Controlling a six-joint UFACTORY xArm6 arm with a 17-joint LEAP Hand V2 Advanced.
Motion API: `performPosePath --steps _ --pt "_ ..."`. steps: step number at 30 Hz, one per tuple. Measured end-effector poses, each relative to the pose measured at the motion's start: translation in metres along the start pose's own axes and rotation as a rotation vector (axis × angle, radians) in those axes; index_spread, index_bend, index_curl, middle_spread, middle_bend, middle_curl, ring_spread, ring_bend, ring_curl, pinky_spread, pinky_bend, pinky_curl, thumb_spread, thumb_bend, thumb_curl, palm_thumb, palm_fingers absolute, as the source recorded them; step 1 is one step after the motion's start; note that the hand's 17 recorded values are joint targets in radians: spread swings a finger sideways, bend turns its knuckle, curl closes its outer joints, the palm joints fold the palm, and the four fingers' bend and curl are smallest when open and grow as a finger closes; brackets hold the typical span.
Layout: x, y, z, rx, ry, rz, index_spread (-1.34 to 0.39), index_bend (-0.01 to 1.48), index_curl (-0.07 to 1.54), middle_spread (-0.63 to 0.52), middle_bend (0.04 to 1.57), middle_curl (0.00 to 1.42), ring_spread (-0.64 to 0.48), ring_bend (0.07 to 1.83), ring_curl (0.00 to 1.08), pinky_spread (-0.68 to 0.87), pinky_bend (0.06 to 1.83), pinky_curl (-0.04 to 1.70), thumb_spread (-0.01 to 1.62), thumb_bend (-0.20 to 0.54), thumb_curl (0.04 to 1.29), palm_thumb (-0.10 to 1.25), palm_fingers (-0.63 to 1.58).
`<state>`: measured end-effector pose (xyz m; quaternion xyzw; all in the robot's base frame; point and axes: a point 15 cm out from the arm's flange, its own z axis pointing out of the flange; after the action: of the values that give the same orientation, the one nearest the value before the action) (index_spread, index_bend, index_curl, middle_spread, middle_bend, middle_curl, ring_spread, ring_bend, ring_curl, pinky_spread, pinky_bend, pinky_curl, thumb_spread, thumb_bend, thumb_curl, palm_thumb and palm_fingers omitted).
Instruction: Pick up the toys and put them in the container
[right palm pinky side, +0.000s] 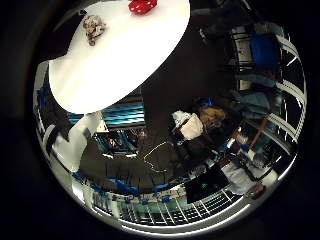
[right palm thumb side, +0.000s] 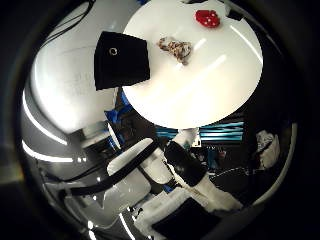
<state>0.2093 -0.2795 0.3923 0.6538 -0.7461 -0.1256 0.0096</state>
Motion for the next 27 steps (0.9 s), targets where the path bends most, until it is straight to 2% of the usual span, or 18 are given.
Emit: performPosePath --steps 10,17,20,27 --pt "0.027 0.000 -0.042 0.011 0.124 -0.007 -0.32 0.15 0.25 0.03 0.34 0.33 0.19 0.47 0.23 0.41 0.56 0.28 1.19 -0.020 0.27 0.51 0.12" --pt "0.054 -0.031 -0.045 -0.023 0.242 -0.048 -0.36 0.16 0.26 0.03 0.30 0.33 0.19 0.43 0.22 0.41 0.53 0.27 1.14 -0.021 0.28 0.52 0.10" --pt "0.071 -0.056 -0.052 0.007 0.341 -0.081 -0.39 0.16 0.27 0.03 0.27 0.32 0.19 0.39 0.22 0.40 0.52 0.27 1.08 -0.035 0.27 0.46 0.09" --pt "0.090 -0.090 -0.044 -0.132 0.490 -0.138 -0.39 0.16 0.26 0.09 0.21 0.32 0.20 0.33 0.22 0.38 0.51 0.28 0.97 -0.031 0.28 0.36 0.02"
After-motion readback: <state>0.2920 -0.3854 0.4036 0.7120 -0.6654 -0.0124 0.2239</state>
